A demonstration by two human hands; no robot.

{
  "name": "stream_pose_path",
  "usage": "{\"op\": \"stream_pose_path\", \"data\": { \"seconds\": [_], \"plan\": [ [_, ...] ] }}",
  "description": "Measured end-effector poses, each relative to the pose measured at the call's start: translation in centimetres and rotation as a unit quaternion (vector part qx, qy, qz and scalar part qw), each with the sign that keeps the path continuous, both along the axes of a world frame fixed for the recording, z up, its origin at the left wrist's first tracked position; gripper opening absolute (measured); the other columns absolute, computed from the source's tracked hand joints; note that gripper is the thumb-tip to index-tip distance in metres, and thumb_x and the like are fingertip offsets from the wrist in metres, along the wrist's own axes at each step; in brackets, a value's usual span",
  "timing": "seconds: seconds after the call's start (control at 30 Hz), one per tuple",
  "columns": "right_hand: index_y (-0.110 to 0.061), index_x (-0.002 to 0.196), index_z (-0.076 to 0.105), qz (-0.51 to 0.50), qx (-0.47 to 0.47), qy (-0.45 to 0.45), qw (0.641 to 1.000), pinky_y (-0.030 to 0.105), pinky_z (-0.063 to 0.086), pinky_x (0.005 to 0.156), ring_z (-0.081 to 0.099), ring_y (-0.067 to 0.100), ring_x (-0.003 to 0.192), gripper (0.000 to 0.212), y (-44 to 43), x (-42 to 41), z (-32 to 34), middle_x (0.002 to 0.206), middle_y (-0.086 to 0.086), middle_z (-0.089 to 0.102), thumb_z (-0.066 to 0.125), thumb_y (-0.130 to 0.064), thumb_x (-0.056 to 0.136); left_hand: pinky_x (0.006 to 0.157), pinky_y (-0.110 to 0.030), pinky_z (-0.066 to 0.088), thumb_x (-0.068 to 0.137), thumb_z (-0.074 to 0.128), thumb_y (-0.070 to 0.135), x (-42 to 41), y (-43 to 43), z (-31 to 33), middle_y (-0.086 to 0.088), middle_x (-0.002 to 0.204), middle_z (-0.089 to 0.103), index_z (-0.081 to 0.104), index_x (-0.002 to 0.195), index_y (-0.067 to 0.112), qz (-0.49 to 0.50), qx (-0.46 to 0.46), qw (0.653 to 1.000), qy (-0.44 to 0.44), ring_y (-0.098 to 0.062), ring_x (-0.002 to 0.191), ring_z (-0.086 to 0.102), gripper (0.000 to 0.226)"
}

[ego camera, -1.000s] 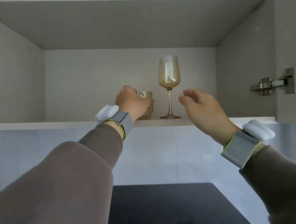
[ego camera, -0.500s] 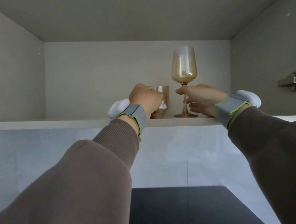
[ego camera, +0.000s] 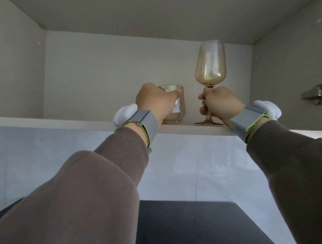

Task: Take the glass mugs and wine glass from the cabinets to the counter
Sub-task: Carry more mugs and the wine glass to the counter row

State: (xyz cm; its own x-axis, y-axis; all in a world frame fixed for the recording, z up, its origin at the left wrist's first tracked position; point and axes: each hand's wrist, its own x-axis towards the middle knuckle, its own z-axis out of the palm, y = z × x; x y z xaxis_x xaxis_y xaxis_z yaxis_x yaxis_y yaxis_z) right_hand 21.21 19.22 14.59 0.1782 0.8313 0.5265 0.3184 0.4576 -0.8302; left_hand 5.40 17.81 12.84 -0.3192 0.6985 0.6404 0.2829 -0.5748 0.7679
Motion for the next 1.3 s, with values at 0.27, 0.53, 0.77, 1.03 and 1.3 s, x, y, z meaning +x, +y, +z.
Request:
{"op": "stream_pose_path", "data": {
  "seconds": [0.27, 0.53, 0.77, 1.03, 1.3],
  "plan": [
    [-0.024, 0.077, 0.054, -0.036, 0.163, 0.01, 0.986, 0.028, 0.036, 0.046, 0.041, 0.017, 0.044, 0.038, -5.5, 2.2, 0.1, 0.063, 0.001, 0.044, 0.035, -0.033, 0.108, 0.056, -0.031, 0.037, 0.074, 0.084, 0.044, 0.1, -5.0, -0.6, -0.002, 0.059, 0.044, 0.03, 0.053, 0.023, 0.006, 0.131, 0.989, -0.075, -0.02, 0.055, 0.037, 0.061],
    [-0.02, 0.082, 0.054, 0.041, 0.168, 0.039, 0.984, 0.021, 0.034, 0.041, 0.032, 0.006, 0.034, 0.036, -13.2, 4.4, -2.8, 0.046, -0.014, 0.038, 0.034, -0.028, 0.111, 0.055, -0.03, 0.035, 0.075, 0.084, 0.043, 2.9, -12.1, -2.1, -0.003, 0.06, 0.04, 0.025, 0.056, 0.022, 0.017, 0.175, 0.984, -0.008, -0.019, 0.055, 0.036, 0.066],
    [-0.016, 0.084, 0.054, 0.078, 0.136, 0.084, 0.984, 0.022, 0.034, 0.042, 0.029, 0.008, 0.04, 0.036, -18.1, 6.8, -6.2, 0.044, -0.014, 0.036, 0.034, -0.026, 0.112, 0.052, -0.031, 0.028, 0.077, 0.084, 0.043, 5.1, -15.9, -5.7, 0.005, 0.055, 0.033, 0.025, 0.058, 0.022, 0.01, 0.143, 0.989, 0.043, -0.019, 0.052, 0.028, 0.065],
    [-0.016, 0.083, 0.053, 0.034, 0.12, 0.076, 0.989, 0.026, 0.028, 0.047, 0.029, 0.008, 0.039, 0.036, -22.2, 8.6, -8.4, 0.044, -0.015, 0.038, 0.033, -0.022, 0.112, 0.054, -0.031, 0.029, 0.078, 0.084, 0.044, 7.2, -18.5, -8.2, 0.0, 0.056, 0.032, 0.024, 0.057, 0.022, -0.044, 0.124, 0.99, 0.059, -0.02, 0.055, 0.027, 0.067],
    [-0.018, 0.081, 0.053, -0.044, 0.12, 0.053, 0.99, 0.03, 0.034, 0.053, 0.031, 0.008, 0.038, 0.038, -27.7, 8.0, -9.9, 0.043, -0.015, 0.039, 0.033, -0.022, 0.112, 0.052, -0.03, 0.031, 0.078, 0.084, 0.045, 7.5, -21.4, -9.5, 0.002, 0.052, 0.028, 0.022, 0.055, 0.021, -0.11, 0.128, 0.984, 0.051, -0.019, 0.053, 0.027, 0.07]
  ]
}}
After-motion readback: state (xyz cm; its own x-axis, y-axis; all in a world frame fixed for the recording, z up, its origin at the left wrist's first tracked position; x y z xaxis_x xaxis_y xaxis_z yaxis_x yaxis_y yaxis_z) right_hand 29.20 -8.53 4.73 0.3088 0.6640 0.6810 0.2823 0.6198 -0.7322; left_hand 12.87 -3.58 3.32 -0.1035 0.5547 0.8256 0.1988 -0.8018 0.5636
